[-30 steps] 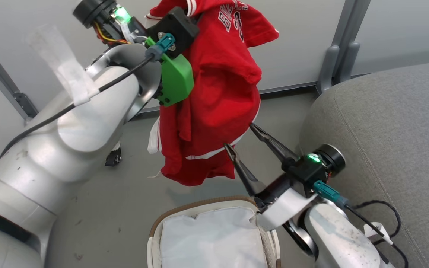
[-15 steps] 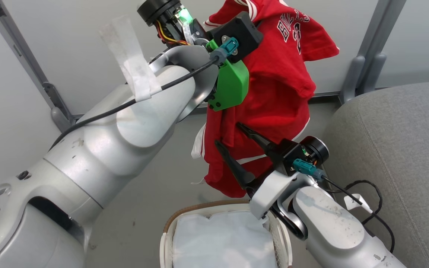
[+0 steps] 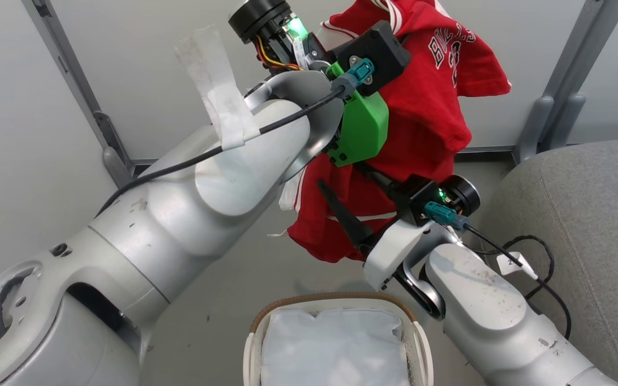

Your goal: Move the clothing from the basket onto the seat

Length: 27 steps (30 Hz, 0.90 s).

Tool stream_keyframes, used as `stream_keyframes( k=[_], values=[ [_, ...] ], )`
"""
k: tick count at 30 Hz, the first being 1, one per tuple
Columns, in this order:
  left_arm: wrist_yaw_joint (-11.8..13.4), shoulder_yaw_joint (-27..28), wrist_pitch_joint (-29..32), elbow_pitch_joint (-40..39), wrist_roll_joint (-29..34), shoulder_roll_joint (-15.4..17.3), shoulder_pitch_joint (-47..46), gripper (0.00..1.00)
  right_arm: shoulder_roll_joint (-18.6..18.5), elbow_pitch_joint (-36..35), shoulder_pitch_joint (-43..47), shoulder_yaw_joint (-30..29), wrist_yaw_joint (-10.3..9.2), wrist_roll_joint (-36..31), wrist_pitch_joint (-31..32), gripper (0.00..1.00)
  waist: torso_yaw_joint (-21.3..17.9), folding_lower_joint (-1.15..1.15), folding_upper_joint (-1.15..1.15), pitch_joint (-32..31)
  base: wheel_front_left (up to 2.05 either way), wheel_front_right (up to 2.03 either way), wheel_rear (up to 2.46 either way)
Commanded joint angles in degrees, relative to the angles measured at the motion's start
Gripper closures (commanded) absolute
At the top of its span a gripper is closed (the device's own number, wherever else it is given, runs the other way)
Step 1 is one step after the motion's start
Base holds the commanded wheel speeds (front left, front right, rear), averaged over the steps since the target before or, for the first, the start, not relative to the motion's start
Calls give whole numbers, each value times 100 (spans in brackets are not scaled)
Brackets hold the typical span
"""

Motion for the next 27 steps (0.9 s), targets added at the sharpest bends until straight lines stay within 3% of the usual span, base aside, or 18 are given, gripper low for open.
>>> stream_keyframes(
  k=[1, 5, 8, 10, 18, 27],
  values=[
    [68, -11, 6, -56, -43, -22, -60, 100, -17, 29, -116, -40, -4, -102, -2, 0, 34, 0, 0, -19, 0, 0, 0],
    [151, -116, 52, -265, -223, -23, -23, 100, -20, 82, -206, -135, -5, -407, -2, 3, 69, 0, 0, -24, 0, 0, 0],
    [219, -178, 103, -373, -326, -21, -17, 100, -20, 124, -237, -256, -4, -655, -1, 71, 85, 0, 0, -20, 0, 0, 0],
    [261, -219, 117, -412, -373, -23, -43, 100, -19, 169, -217, -348, -4, -747, -2, 100, 93, 0, 0, -21, 0, 0, 0],
    [356, -275, 99, -337, -549, -22, -135, 100, -20, 192, -167, -524, -5, -899, -2, 100, 69, 0, 0, 19, 0, 0, 0],
    [289, -258, -18, 99, -627, 134, -26, 100, -19, 144, -106, -641, -5, -963, -2, 100, -41, 0, 0, 74, 0, 0, 0]
  ],
)
